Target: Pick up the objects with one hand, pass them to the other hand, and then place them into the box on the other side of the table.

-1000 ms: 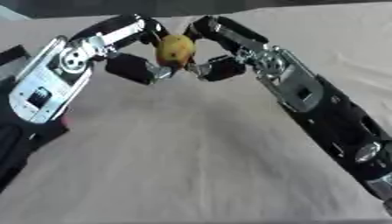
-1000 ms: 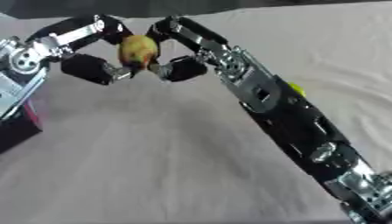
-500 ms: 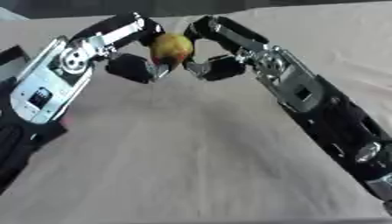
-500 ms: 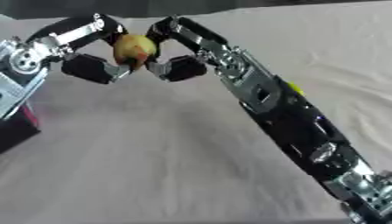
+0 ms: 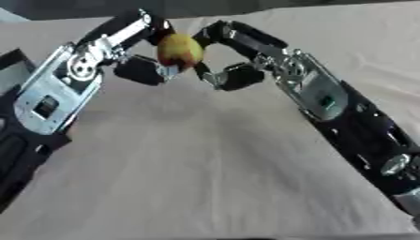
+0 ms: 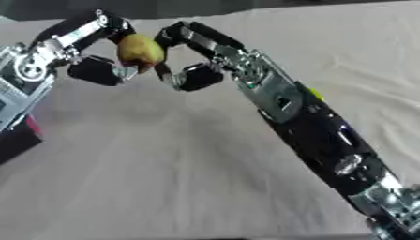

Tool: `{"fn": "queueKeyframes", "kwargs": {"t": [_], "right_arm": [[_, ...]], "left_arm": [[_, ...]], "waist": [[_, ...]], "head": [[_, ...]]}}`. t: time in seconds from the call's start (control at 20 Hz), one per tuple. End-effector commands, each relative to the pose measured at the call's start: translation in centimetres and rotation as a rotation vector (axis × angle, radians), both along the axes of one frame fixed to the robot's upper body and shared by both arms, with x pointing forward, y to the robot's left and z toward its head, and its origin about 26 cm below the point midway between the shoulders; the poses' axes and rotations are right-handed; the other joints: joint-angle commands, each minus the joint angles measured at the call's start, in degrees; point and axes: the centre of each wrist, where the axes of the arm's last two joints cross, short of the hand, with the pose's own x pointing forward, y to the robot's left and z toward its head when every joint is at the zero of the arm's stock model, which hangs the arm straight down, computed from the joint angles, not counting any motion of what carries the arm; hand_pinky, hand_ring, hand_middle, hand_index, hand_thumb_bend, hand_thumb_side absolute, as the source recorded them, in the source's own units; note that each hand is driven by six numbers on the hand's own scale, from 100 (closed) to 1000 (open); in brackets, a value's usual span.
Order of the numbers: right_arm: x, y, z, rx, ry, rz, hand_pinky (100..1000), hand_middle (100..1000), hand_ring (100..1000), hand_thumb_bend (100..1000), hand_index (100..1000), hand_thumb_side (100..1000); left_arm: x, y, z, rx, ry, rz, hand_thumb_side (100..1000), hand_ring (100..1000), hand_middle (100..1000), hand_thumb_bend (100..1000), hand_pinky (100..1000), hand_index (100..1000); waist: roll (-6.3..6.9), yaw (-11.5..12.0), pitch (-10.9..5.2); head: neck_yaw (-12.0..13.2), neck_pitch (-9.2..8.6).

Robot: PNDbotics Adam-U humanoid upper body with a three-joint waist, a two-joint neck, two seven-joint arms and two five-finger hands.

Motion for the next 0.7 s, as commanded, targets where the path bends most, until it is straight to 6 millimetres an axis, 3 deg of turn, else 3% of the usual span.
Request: {"fn": "queueKeyframes", "kwargs": {"t": [0.05, 0.3, 0.5, 0.7], "right_arm": [[-0.4, 0.1, 1.2, -0.031, -0.045, 0.045, 928, 786, 943, 100, 844, 111], [-0.1, -0.2, 1.0, -0.034, -0.052, 0.013, 943, 831, 973, 100, 891, 357], [0.0, -0.5, 0.9, -0.031, -0.067, -0.051, 943, 834, 975, 100, 895, 417], [0.1, -0.7, 0.6, -0.025, -0.069, -0.132, 944, 847, 981, 100, 898, 416]], "left_arm": [[0.3, 0.4, 0.9, -0.023, -0.009, 0.029, 100, 568, 474, 100, 774, 487], [0.2, 0.6, 1.1, -0.015, -0.02, 0.027, 100, 557, 460, 100, 769, 476], [0.2, 1.0, 1.2, 0.0, -0.026, 0.026, 100, 550, 454, 100, 764, 470], [0.1, 1.7, 1.7, 0.021, -0.035, 0.03, 100, 549, 450, 100, 762, 467]], "waist": [[-0.07, 0.1, -1.12], [-0.11, 0.1, -1.21], [-0.06, 0.12, -1.29], [0.06, 0.19, -1.45]], "head": [[0.19, -0.7], [0.35, -0.62], [0.41, -0.51], [0.44, -0.36]]}}
